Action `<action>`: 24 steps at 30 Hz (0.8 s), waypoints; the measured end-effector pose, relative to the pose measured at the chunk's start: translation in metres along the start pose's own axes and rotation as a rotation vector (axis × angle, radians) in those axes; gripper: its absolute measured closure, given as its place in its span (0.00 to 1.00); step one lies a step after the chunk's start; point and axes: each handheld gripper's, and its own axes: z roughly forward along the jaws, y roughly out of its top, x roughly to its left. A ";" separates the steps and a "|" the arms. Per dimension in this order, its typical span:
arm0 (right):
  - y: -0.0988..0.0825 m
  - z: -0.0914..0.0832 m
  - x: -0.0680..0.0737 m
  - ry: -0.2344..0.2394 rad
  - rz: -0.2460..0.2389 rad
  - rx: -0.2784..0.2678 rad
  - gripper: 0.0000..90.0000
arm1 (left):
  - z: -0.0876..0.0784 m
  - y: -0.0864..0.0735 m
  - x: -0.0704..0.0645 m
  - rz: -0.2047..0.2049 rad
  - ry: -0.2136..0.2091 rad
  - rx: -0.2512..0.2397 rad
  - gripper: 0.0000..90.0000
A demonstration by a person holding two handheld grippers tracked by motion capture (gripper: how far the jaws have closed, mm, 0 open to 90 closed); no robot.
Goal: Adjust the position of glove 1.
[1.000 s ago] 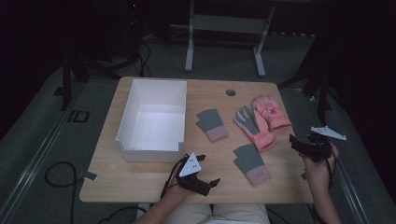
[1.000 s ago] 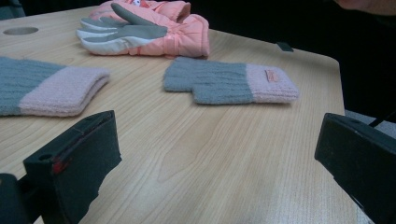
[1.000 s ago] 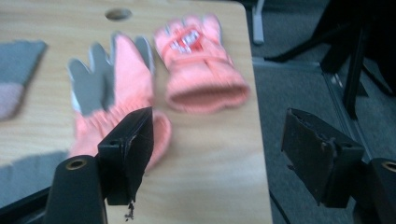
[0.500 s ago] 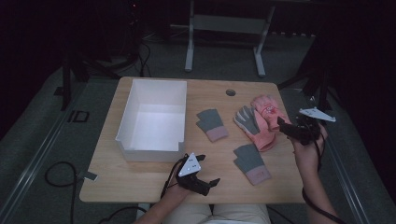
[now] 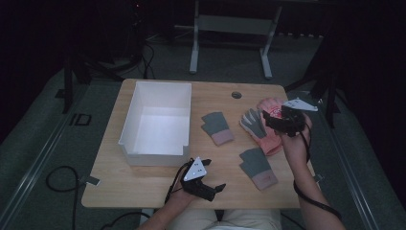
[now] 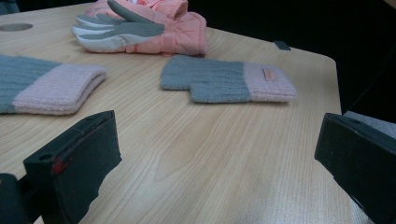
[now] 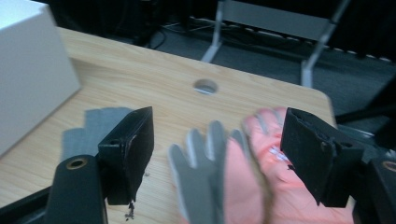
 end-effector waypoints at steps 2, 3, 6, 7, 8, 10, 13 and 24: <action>0.004 0.006 0.009 0.006 -0.016 0.001 0.30 | 0.000 0.000 -0.001 0.000 -0.001 -0.003 0.00; 0.005 0.008 0.013 0.007 -0.019 0.002 0.31 | 0.001 0.000 -0.001 -0.002 -0.002 -0.003 0.00; 0.010 0.015 0.025 0.034 -0.024 -0.001 0.32 | 0.001 0.000 -0.002 0.007 -0.005 0.004 0.00; 0.012 0.017 0.030 0.040 -0.031 0.000 0.32 | 0.001 0.000 -0.002 0.011 -0.006 0.007 0.00; 0.014 0.019 0.035 0.049 -0.036 -0.001 0.32 | 0.001 0.000 -0.002 0.018 -0.006 0.009 0.00; 0.016 0.024 0.044 0.066 -0.048 0.002 0.32 | 0.001 0.000 -0.002 0.022 -0.010 0.009 0.00; 0.017 0.030 0.054 0.087 -0.058 0.010 0.32 | 0.001 0.000 -0.003 0.025 -0.015 0.009 0.00; 0.013 0.074 0.099 0.186 -0.111 0.100 0.36 | 0.000 0.000 -0.003 0.026 -0.019 -0.003 0.00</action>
